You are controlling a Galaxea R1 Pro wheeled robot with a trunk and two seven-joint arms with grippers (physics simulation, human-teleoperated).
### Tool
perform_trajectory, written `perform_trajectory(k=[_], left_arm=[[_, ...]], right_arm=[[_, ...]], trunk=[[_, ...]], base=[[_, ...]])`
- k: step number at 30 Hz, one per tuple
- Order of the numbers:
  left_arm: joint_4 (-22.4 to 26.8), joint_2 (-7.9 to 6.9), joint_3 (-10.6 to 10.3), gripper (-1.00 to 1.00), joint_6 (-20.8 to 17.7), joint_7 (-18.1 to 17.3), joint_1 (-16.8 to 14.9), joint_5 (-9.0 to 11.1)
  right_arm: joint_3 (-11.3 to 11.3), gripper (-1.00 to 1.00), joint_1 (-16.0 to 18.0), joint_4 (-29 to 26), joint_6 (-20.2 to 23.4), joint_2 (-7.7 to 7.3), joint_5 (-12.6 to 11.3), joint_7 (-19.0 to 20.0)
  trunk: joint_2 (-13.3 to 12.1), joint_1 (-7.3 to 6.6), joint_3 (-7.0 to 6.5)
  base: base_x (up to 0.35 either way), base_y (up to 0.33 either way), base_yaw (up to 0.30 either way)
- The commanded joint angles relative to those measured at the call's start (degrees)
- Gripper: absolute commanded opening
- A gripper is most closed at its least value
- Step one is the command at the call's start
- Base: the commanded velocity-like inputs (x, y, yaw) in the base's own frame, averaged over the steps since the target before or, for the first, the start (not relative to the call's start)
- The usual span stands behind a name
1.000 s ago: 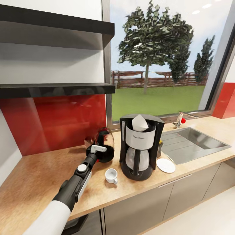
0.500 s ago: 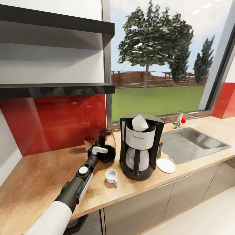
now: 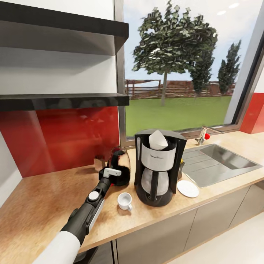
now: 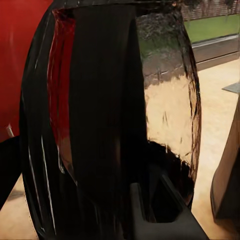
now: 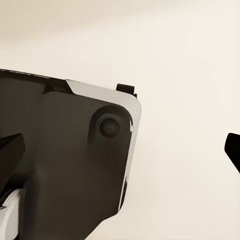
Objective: Set up a coffee station on the kitchen countertop: keep the coffee maker on the countertop, move the bottle of coffee from the kitchen shelf to the counter next to the coffee maker, place a paper coffee filter on top of the coffee maker, put the saucer next to the coffee maker with the coffee cup on the saucer, and place the electric kettle next to the coffee maker.
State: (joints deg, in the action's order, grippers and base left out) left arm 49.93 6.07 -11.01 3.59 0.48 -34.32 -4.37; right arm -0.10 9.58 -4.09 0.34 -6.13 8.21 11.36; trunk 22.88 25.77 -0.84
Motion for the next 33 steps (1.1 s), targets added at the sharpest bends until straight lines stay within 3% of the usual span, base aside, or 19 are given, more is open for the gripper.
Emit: perform_trajectory(k=[1,12,13,17,33], left_arm=[[-0.01,0.04,0.03,-1.0,0.28,0.05,0.01,-0.47],[-0.95,0.17,-0.01,-1.0,-0.29,0.05,0.05,-0.46],[-1.39,0.22,-0.01,1.0,-0.22,0.02,0.05,-0.46],[-3.7,0.83,0.05,1.0,0.47,-0.04,-0.03,-0.55],[-3.89,0.71,0.13,1.0,0.62,-0.04,0.04,-0.55]], right_arm=[[-0.06,1.0,0.0,-0.04,0.04,-0.02,0.49,0.16],[-0.08,1.0,0.0,-0.04,0.03,-0.02,0.49,0.16],[-0.08,1.0,0.0,-0.04,0.04,-0.02,0.49,0.16],[-0.08,1.0,0.0,-0.04,0.05,-0.02,0.49,0.16],[-0.08,1.0,0.0,-0.04,0.01,-0.02,0.49,0.16]], trunk=[[0.04,0.02,0.02],[0.04,0.02,0.02],[0.04,0.02,0.02],[0.04,0.02,0.02],[0.04,0.02,0.02]], base=[[0.0,0.0,0.0],[0.0,0.0,0.0],[0.0,0.0,0.0],[0.0,0.0,0.0],[0.0,0.0,0.0]])
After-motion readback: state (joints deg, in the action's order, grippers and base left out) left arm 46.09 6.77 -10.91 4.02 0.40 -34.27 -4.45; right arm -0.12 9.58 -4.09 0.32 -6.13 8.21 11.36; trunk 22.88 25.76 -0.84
